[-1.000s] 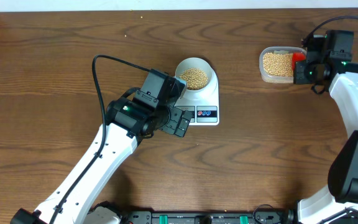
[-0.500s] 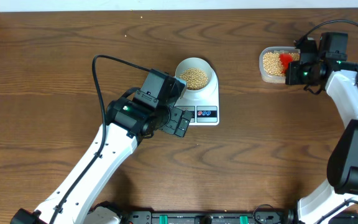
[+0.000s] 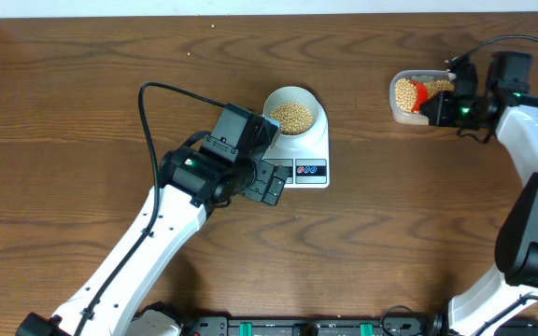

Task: Scoop item into bowl and weigh 50g on scale
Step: 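Dip the red scoop into the soybean tub with the right gripper, then carry the filled red scoop left over the grey bowl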

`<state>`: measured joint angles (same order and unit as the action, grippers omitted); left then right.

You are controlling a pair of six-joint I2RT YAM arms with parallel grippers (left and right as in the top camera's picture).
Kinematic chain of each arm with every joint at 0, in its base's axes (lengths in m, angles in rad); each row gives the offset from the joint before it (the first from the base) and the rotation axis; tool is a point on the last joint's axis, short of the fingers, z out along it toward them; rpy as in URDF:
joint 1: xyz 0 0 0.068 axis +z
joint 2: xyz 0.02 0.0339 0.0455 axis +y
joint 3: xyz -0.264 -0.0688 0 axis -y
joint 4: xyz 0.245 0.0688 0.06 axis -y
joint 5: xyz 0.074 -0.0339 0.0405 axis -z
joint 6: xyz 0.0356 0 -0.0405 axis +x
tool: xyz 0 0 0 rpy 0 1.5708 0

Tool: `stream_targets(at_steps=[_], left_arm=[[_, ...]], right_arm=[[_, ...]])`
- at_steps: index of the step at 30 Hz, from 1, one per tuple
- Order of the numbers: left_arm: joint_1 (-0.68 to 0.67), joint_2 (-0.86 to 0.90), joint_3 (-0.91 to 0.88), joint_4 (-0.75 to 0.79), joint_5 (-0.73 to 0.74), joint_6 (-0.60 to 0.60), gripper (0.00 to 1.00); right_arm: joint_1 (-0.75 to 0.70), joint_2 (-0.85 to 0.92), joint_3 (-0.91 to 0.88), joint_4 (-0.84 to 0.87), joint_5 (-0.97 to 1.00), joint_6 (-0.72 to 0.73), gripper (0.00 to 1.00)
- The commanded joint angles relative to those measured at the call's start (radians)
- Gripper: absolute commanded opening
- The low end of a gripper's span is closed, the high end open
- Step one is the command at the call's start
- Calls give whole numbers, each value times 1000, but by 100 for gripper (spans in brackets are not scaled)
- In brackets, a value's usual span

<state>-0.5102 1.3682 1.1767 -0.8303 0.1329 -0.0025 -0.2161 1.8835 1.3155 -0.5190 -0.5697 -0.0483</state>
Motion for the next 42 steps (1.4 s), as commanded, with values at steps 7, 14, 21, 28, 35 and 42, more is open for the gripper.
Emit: stream_targets(at_steps=[7, 14, 21, 28, 35, 42], left_arm=[[5, -1, -2, -2, 6, 6, 98], [5, -1, -2, -2, 6, 6, 98], [5, -1, -2, -2, 6, 6, 98], [5, 0, -2, -2, 6, 6, 98], [5, -1, -2, -2, 6, 6, 98], [5, -1, -2, -2, 6, 6, 98]], right_arm=[[-167, 11, 12, -7, -282, 42, 1], [-266, 28, 11, -27, -404, 44, 1], [-288, 33, 11, -14, -496, 43, 1], [-286, 33, 11, 35, -648, 55, 1], [-254, 33, 11, 109, -670, 129, 1], [-129, 32, 12, 261, -672, 251, 1]])
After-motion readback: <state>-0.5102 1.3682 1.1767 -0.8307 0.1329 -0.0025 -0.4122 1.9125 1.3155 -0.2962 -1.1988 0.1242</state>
